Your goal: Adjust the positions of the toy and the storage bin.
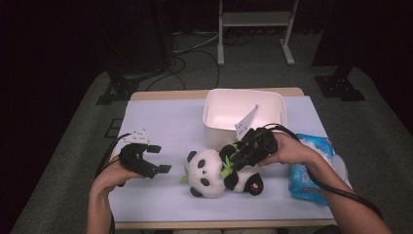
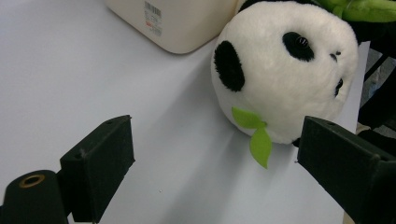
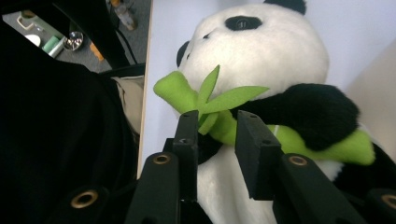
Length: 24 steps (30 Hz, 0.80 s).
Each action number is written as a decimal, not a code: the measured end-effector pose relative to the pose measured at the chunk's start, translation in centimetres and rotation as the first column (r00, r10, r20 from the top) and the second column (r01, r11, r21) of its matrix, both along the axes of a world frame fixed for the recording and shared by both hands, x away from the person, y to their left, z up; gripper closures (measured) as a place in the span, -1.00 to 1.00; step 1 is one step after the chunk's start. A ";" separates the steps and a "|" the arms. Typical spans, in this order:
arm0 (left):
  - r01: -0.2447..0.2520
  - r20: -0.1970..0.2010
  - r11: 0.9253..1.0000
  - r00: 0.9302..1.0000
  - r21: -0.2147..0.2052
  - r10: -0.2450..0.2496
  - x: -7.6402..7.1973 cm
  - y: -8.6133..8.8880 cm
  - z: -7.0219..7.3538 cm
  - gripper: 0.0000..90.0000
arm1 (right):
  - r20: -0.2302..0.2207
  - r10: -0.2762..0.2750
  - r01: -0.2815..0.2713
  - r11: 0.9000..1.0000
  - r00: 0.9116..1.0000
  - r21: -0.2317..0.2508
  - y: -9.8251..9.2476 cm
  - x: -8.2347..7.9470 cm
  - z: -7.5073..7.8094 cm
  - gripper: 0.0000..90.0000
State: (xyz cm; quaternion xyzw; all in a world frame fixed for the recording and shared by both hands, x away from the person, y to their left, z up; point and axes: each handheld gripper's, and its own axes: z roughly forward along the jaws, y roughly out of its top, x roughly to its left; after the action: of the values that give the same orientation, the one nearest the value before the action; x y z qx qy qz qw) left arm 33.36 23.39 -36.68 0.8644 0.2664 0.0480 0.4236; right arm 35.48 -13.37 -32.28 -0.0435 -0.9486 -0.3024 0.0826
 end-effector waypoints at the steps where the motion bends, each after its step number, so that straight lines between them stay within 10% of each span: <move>1: -0.004 0.000 1.000 1.000 -0.004 0.004 0.0 0.0 0.0 -0.78 | -0.004 0.002 -0.002 1.000 1.000 -0.001 0.1 0.0 -0.1 0.51; 24: -0.013 -0.007 1.000 1.000 -0.014 0.013 0.1 0.5 -0.1 -0.78 | 0.014 0.053 -0.053 0.998 0.998 -0.025 2.1 0.2 -0.7 0.37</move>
State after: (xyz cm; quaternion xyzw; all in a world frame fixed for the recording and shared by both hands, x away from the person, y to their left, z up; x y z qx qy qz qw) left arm 33.47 23.89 -36.73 0.8600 0.2736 0.0459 0.4283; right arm 35.69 -11.32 -33.02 -0.0169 -0.9536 -0.2888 0.0830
